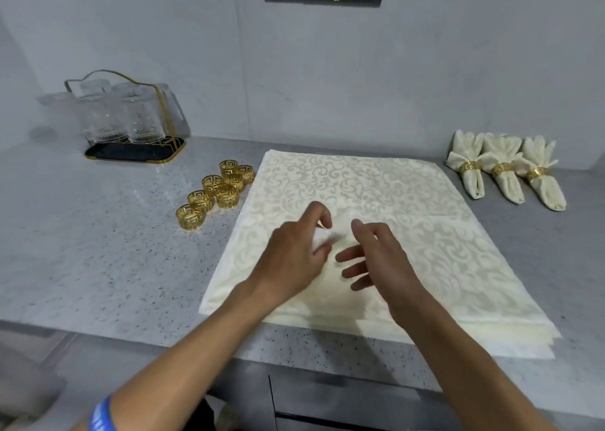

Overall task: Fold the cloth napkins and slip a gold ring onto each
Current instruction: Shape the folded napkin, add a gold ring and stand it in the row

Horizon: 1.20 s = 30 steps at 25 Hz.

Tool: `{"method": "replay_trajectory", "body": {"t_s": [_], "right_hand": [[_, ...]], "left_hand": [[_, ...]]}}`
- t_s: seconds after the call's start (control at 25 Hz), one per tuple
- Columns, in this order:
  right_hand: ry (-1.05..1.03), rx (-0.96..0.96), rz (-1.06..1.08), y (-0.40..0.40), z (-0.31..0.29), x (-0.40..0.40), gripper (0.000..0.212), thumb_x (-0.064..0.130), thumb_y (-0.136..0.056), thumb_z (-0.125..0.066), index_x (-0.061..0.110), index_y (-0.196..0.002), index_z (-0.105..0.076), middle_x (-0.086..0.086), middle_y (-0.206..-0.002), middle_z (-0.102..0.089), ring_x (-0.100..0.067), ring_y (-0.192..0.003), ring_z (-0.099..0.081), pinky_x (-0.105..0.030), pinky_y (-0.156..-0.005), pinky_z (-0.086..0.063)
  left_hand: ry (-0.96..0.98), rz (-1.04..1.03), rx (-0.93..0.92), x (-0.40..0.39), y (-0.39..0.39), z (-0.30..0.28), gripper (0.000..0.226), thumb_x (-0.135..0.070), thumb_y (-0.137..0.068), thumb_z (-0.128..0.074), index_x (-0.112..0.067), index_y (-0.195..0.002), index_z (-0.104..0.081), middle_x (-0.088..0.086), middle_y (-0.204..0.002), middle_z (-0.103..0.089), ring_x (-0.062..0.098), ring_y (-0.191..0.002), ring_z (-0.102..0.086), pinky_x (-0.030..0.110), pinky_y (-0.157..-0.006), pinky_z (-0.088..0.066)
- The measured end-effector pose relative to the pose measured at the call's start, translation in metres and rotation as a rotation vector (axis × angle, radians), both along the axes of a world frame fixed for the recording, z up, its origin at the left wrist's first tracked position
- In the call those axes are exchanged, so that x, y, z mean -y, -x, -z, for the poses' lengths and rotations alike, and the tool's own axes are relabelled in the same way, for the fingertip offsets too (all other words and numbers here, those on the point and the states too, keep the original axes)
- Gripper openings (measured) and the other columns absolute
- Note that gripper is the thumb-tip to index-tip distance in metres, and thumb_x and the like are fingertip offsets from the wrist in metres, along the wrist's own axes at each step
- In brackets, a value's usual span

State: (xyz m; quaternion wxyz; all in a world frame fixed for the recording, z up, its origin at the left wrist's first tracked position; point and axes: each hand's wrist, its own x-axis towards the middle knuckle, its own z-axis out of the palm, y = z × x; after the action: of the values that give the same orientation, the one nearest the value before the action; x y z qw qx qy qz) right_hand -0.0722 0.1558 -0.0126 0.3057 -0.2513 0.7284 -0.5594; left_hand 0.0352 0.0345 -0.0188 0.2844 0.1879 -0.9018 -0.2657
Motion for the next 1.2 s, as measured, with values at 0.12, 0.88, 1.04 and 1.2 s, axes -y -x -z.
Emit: {"method": "replay_trajectory", "body": {"t_s": [0.12, 0.88, 1.04, 1.2], "right_hand": [[-0.146, 0.101, -0.103, 0.009, 0.001, 0.009, 0.03, 0.035, -0.095, -0.051, 0.01, -0.11, -0.06, -0.017, -0.091, -0.073, -0.025, -0.067, -0.068, -0.035, -0.058, -0.05], [-0.39, -0.409, -0.164, 0.023, 0.024, -0.007, 0.019, 0.008, -0.089, -0.056, 0.024, -0.101, -0.054, -0.001, -0.087, -0.06, -0.019, -0.06, -0.062, -0.029, -0.057, -0.043], [-0.408, -0.427, -0.172, 0.025, 0.03, -0.01, 0.02, 0.007, -0.093, -0.047, 0.023, -0.101, -0.057, 0.001, -0.093, -0.057, -0.015, -0.063, -0.063, -0.024, -0.055, -0.042], [-0.414, -0.474, -0.225, 0.022, 0.032, -0.009, 0.021, 0.023, -0.088, -0.064, 0.024, -0.106, -0.055, 0.006, -0.082, -0.05, -0.01, -0.066, -0.051, -0.025, -0.059, -0.04]], "left_hand": [[-0.069, 0.161, 0.054, -0.022, -0.002, 0.009, 0.037, -0.014, -0.088, -0.064, -0.029, -0.115, -0.044, -0.002, -0.092, -0.072, 0.012, -0.065, -0.062, 0.034, -0.06, -0.049], [0.014, -0.34, 0.076, 0.028, -0.135, 0.058, 0.021, -0.005, -0.075, -0.082, -0.023, -0.086, -0.079, -0.012, -0.073, -0.072, 0.005, -0.06, -0.063, 0.024, -0.061, -0.052], [-0.058, -0.213, 0.077, 0.026, -0.143, 0.055, 0.017, -0.017, -0.077, -0.078, -0.029, -0.089, -0.079, -0.027, -0.091, -0.07, -0.007, -0.085, -0.064, 0.013, -0.077, -0.049], [-0.042, -0.193, 0.072, 0.022, -0.147, 0.055, 0.027, 0.001, -0.076, -0.079, -0.025, -0.087, -0.08, -0.028, -0.092, -0.07, -0.009, -0.087, -0.064, 0.006, -0.079, -0.046]]}}
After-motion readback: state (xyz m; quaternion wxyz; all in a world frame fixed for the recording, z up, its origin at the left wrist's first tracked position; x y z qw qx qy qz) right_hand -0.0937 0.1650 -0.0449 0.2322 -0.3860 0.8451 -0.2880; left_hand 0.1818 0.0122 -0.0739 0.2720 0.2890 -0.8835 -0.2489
